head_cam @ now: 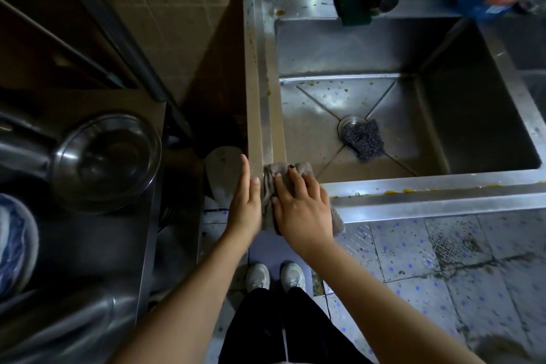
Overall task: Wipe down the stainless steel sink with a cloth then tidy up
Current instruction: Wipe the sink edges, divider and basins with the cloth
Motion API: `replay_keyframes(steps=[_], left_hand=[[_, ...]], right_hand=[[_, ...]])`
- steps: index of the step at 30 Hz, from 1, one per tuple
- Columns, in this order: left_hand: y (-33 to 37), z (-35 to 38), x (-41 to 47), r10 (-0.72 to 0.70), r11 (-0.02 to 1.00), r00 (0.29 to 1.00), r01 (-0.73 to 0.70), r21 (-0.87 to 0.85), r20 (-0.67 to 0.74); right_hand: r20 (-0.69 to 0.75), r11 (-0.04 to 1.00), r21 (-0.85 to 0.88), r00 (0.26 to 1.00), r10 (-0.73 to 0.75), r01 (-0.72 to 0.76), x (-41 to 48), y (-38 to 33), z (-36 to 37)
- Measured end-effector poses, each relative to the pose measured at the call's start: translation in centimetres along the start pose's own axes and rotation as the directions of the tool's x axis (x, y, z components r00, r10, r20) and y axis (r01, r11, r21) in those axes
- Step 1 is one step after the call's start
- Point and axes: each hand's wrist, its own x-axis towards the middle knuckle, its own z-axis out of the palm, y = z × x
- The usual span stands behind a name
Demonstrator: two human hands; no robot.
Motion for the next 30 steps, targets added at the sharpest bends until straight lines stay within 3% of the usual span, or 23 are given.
replay_keyframes(steps=[9, 13, 21, 26, 30], left_hand=[[-0.1, -0.1, 0.0, -0.011, 0.999, 1.0, 0.011, -0.052, 0.002], [-0.1, -0.2, -0.1, -0.017, 0.998, 0.999, 0.019, -0.06, 0.04], [-0.4, 0.1, 0.2, -0.016, 0.986, 1.0, 0.015, -0.167, -0.004], [-0.6, 0.2, 0.4, -0.009, 0.963, 1.0, 0.005, -0.269, -0.016], [-0.3, 0.2, -0.1, -0.131, 0.937, 0.991, 0.12, -0.329, -0.01]], right_hand=[[0.159, 0.99, 0.138, 0.987, -0.039, 0.017, 2.5, 0.0, -1.2], [0.126, 0.986, 0.164, 0.992, -0.004, -0.017, 3.2, 0.4, -1.1], [-0.025, 0.999, 0.041, 1.0, -0.004, 0.005, -0.7, -0.5, 0.4], [-0.039, 0.988, 0.028, 0.988, -0.149, 0.15, 0.7, -1.1, 0.5], [0.054, 0.972, 0.055, 0.971, -0.233, 0.23, 3.3, -1.0, -0.2]])
